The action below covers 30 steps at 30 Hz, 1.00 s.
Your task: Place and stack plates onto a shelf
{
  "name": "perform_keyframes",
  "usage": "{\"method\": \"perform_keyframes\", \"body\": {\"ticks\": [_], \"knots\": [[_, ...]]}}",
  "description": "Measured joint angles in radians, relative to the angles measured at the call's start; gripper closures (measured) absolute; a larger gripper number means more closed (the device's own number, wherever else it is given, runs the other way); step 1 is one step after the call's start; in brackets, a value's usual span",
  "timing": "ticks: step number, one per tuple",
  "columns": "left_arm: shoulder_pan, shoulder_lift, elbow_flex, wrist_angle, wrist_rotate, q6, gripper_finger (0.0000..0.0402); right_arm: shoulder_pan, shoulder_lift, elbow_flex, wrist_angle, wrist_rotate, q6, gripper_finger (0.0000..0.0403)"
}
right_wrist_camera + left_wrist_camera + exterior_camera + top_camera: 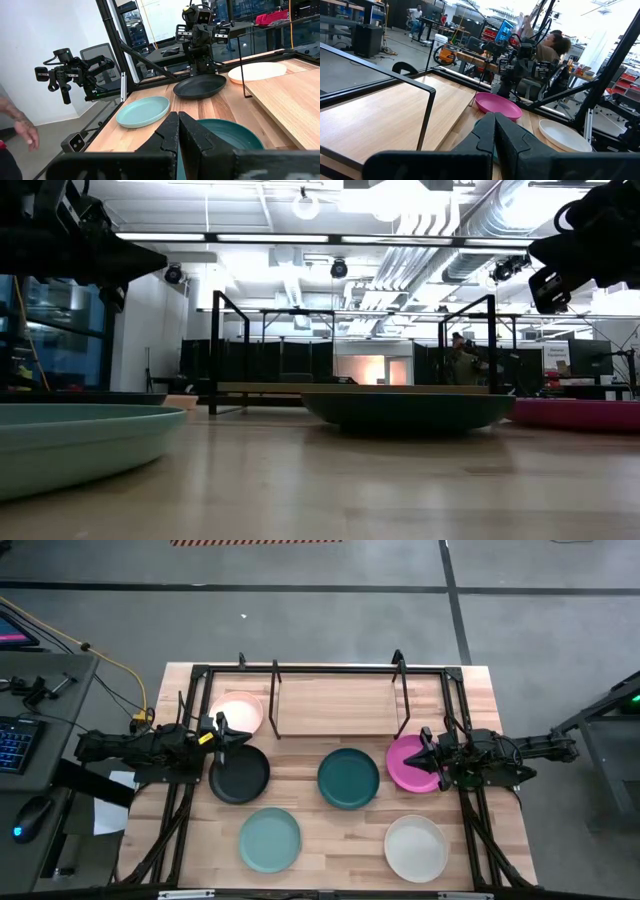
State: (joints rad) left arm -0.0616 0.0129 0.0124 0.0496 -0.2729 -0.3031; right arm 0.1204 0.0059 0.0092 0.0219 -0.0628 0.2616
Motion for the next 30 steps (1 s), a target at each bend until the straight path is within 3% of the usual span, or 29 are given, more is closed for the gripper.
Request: {"method": "perform_keyframes", "body": {"ticks": [26, 30], "knots": [[0.000, 0.000, 0.000, 0.000, 0.000, 0.000, 0.0401, 0.000, 0.000, 0.000, 0.002, 0.004, 0.000, 0.0403], [0.000, 0.000, 0.000, 0.000, 0.000, 0.000, 0.0401, 0.000, 0.000, 0.000, 0.100, 0.045, 0.104, 0.0403]]}}
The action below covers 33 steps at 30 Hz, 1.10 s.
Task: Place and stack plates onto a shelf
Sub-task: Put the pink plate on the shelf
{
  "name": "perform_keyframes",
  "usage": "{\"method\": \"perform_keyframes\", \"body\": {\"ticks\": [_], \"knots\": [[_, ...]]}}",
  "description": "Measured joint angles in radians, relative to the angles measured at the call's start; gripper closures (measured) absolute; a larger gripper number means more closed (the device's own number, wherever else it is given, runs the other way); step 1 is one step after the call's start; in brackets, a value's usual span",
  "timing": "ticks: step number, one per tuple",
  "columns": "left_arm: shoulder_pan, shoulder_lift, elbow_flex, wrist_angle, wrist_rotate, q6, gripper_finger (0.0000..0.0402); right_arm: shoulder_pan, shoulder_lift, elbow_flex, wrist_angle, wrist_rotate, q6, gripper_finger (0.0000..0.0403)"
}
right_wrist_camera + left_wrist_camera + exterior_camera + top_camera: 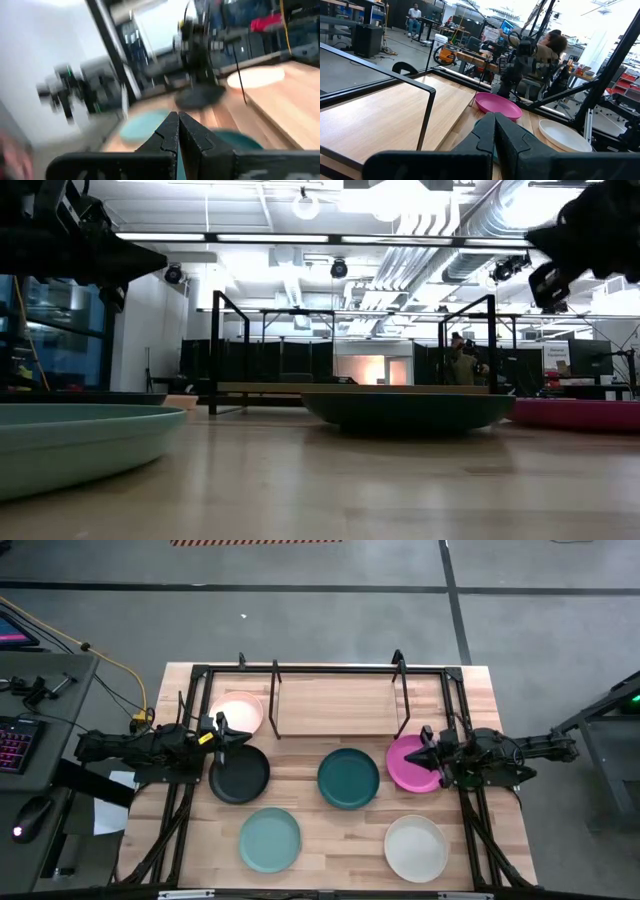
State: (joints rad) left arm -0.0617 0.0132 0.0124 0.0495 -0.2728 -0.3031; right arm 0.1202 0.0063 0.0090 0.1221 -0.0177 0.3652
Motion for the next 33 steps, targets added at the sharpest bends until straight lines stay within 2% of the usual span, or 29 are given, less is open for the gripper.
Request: {"method": "perform_keyframes", "body": {"ticks": [2, 7, 10, 12, 14, 17, 20, 24, 29, 33], "knots": [[0.000, 0.000, 0.000, 0.000, 0.000, 0.000, 0.0401, 0.000, 0.000, 0.000, 0.093, 0.039, 0.063, 0.0403], [0.000, 0.000, 0.000, 0.000, 0.000, 0.000, 0.0401, 0.000, 0.000, 0.000, 0.308, 0.222, 0.229, 0.0403], [0.000, 0.000, 0.000, 0.000, 0.000, 0.000, 0.0401, 0.000, 0.008, 0.011, 0.366, 0.319, 0.319, 0.0403], [0.000, 0.000, 0.000, 0.000, 0.000, 0.000, 0.0401, 0.000, 0.027, 0.048, 0.369, 0.310, 0.361, 0.0403], [0.000, 0.000, 0.000, 0.000, 0.000, 0.000, 0.0401, 0.002, 0.071, 0.107, 0.349, 0.255, 0.382, 0.0402], [0.000, 0.000, 0.000, 0.000, 0.000, 0.000, 0.0401, 0.020, 0.183, 0.243, 0.174, 0.179, 0.398, 0.0393], [0.000, 0.000, 0.000, 0.000, 0.000, 0.000, 0.0401, 0.052, 0.333, 0.408, -0.122, 0.127, 0.423, 0.0374], [0.000, 0.000, 0.000, 0.000, 0.000, 0.000, 0.0401, 0.115, 0.549, 0.573, -0.500, 0.049, 0.552, 0.0331], [0.000, 0.000, 0.000, 0.000, 0.000, 0.000, 0.0401, 0.226, 0.766, 0.629, -0.753, -0.048, 0.783, 0.0280], [0.000, 0.000, 0.000, 0.000, 0.000, 0.000, 0.0401, 0.311, 0.887, 0.615, -0.861, -0.040, 1.101, 0.0256]]}}
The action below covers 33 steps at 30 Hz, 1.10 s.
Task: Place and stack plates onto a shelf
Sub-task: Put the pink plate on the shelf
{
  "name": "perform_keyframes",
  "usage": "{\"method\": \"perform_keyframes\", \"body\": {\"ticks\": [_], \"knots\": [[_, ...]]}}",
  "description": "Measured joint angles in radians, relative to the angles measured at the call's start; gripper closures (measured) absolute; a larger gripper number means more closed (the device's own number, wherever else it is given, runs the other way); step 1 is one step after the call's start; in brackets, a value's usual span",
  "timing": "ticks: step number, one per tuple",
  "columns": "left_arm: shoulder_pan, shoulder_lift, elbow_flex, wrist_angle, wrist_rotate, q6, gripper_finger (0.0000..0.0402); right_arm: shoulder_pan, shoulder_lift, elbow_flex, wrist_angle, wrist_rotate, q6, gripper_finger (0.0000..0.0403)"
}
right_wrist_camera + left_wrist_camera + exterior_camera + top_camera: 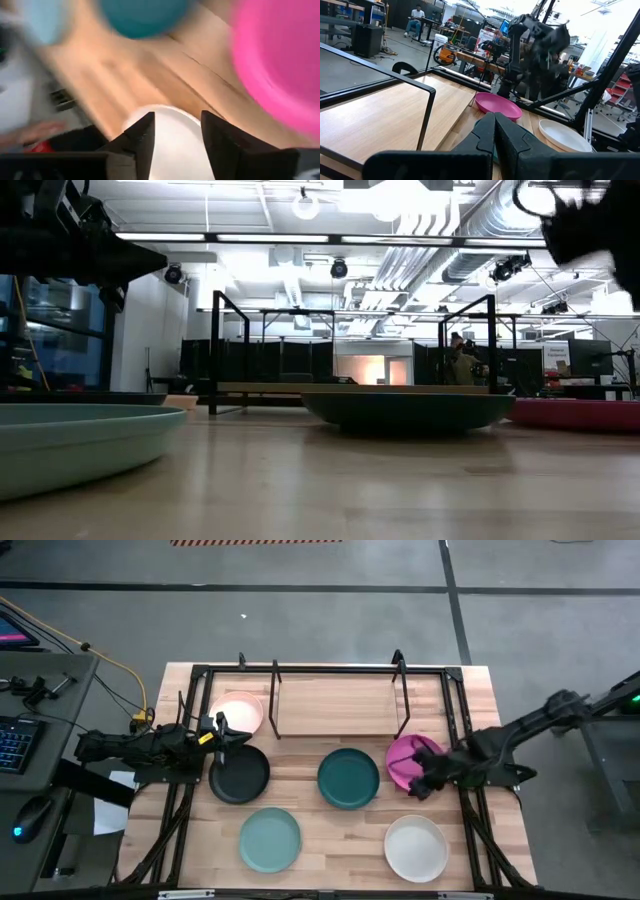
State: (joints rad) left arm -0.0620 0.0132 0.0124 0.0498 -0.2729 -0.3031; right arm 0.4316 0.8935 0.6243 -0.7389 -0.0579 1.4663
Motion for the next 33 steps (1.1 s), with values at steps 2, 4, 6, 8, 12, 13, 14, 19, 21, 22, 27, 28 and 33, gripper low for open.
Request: {"method": "perform_keyframes", "body": {"ticks": [2, 4, 6, 8, 12, 13, 14, 19, 21, 22, 27, 28, 33], "knots": [[0.000, 0.000, 0.000, 0.000, 0.000, 0.000, 0.0401, 0.039, 0.040, -0.015, -0.038, 0.017, 0.160, 0.0251], [0.000, 0.000, 0.000, 0.000, 0.000, 0.000, 0.0401, 0.084, 0.068, -0.021, -0.086, 0.063, 0.316, 0.0250], [0.000, 0.000, 0.000, 0.000, 0.000, 0.000, 0.0401, 0.134, 0.088, -0.025, -0.141, 0.128, 0.476, 0.0250], [0.000, 0.000, 0.000, 0.000, 0.000, 0.000, 0.0401, 0.180, 0.100, -0.025, -0.184, 0.185, 0.626, 0.0252], [0.000, 0.000, 0.000, 0.000, 0.000, 0.000, 0.0401, 0.244, 0.118, -0.025, -0.214, 0.209, 0.778, 0.0254], [0.000, 0.000, 0.000, 0.000, 0.000, 0.000, 0.0401, 0.247, 0.123, -0.025, -0.214, 0.195, 0.782, 0.0253], [0.000, 0.000, 0.000, 0.000, 0.000, 0.000, 0.0401, 0.249, 0.127, -0.025, -0.215, 0.183, 0.784, 0.0254], [0.000, 0.000, 0.000, 0.000, 0.000, 0.000, 0.0401, 0.237, 0.157, -0.025, -0.258, 0.161, 0.788, 0.0254], [0.000, 0.000, 0.000, 0.000, 0.000, 0.000, 0.0401, 0.220, 0.176, -0.025, -0.281, 0.160, 0.796, 0.0254], [0.000, 0.000, 0.000, 0.000, 0.000, 0.000, 0.0401, 0.209, 0.185, -0.025, -0.286, 0.160, 0.796, 0.0254], [0.000, 0.000, 0.000, 0.000, 0.000, 0.000, 0.0401, 0.167, 0.222, -0.025, -0.286, 0.163, 0.795, 0.0254], [0.000, 0.000, 0.000, 0.000, 0.000, 0.000, 0.0401, 0.163, 0.229, -0.025, -0.286, 0.161, 0.795, 0.0254], [0.000, 0.000, 0.000, 0.000, 0.000, 0.000, 0.0401, 0.166, 0.262, -0.025, -0.300, 0.119, 0.794, 0.0254]]}}
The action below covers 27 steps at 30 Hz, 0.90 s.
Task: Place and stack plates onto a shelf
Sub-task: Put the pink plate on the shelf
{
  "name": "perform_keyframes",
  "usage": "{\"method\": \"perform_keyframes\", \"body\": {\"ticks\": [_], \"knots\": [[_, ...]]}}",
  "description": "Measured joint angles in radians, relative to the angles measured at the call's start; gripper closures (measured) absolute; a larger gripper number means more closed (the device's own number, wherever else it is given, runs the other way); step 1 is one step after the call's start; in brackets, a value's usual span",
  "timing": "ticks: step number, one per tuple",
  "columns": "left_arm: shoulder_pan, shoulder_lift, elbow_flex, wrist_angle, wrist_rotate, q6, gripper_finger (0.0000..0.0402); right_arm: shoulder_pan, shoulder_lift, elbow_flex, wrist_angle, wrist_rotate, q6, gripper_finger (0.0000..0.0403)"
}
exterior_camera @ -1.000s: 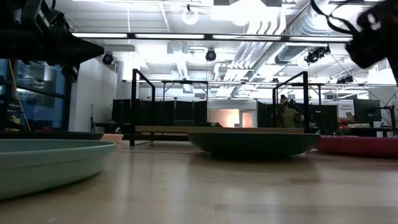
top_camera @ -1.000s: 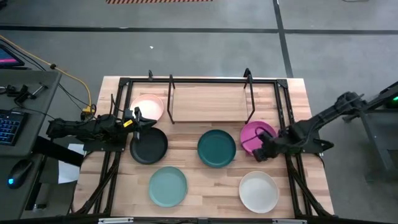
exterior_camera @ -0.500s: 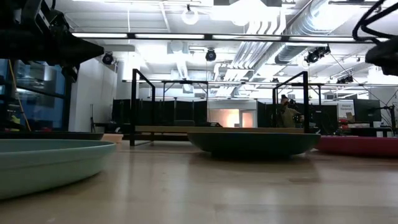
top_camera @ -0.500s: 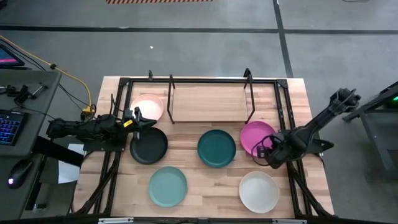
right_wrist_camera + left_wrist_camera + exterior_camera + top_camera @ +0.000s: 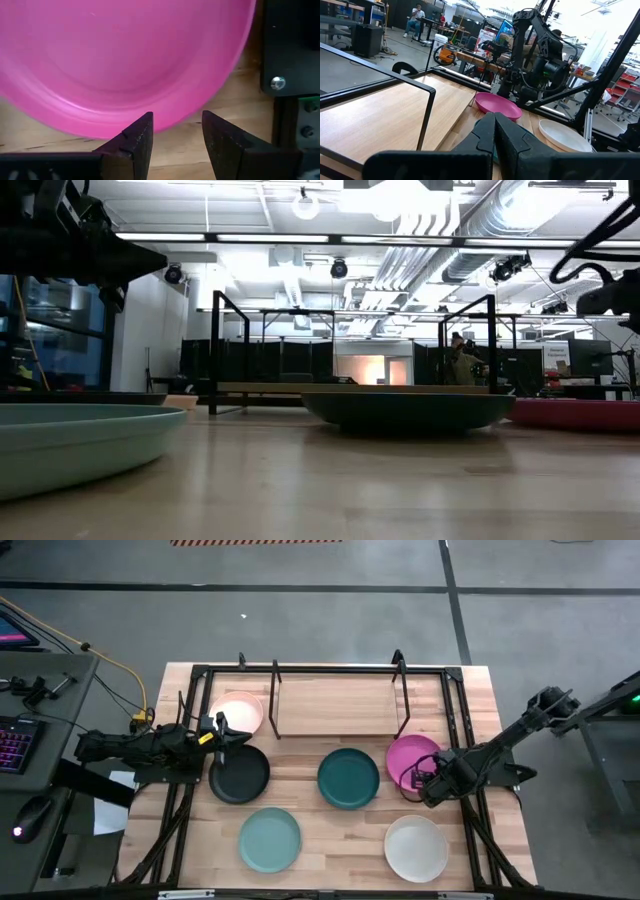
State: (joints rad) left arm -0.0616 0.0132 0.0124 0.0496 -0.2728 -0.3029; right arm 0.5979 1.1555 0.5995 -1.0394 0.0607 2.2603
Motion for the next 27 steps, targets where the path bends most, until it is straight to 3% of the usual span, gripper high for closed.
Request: {"method": "perform_keyframes", "body": {"ticks": [22, 27], "knots": [[0.000, 0.000, 0.000, 0.000, 0.000, 0.000, 0.0401, -0.049, 0.150, 0.000, 0.012, -0.014, 0.020, 0.0254], [0.000, 0.000, 0.000, 0.000, 0.000, 0.000, 0.0401, -0.050, 0.169, 0.000, 0.015, -0.016, 0.012, 0.0280]]}}
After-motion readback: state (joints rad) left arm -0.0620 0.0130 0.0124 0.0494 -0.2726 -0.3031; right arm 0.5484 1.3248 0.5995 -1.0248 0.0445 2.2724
